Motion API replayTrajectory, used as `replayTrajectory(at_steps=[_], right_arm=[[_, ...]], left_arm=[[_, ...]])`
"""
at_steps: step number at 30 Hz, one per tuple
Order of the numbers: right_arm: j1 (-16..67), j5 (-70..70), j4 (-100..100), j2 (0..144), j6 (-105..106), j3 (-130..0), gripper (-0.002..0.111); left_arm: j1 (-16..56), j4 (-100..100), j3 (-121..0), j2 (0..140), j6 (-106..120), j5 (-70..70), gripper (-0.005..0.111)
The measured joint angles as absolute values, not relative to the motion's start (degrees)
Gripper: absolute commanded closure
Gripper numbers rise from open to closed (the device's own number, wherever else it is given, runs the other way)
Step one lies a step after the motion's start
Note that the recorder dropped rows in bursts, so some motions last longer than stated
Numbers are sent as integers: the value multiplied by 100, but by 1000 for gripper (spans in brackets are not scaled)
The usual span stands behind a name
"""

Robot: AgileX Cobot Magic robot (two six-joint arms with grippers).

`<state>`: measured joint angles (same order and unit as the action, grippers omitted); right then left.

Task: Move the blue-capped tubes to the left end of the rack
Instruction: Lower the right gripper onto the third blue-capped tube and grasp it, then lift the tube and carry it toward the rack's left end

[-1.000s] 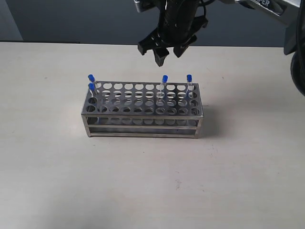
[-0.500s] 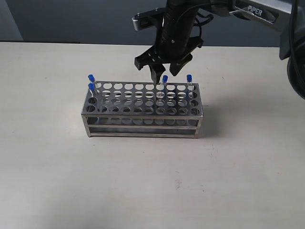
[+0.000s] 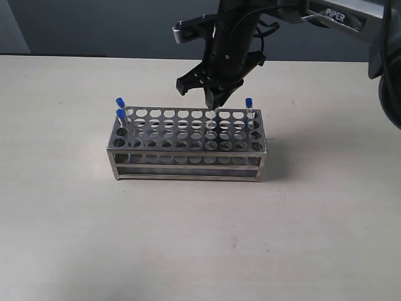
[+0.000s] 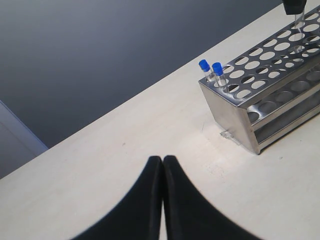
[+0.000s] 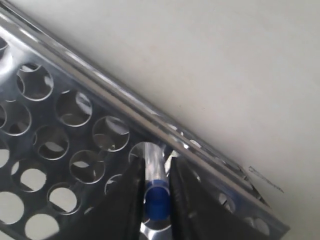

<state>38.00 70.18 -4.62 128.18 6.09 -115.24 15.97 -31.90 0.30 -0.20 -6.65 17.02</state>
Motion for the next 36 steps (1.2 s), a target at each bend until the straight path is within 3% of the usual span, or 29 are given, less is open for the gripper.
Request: replayTrajectory(at_steps=[19,36], right_arm=[[3878,7040,-449,11591,761,-11515,106],[5376,7046,-791,11737,1558,-11741,107]], left_arm=[[1597,-3190,30,-20,-665,1702,106],[1597,-3190,30,-20,-665,1702,106]])
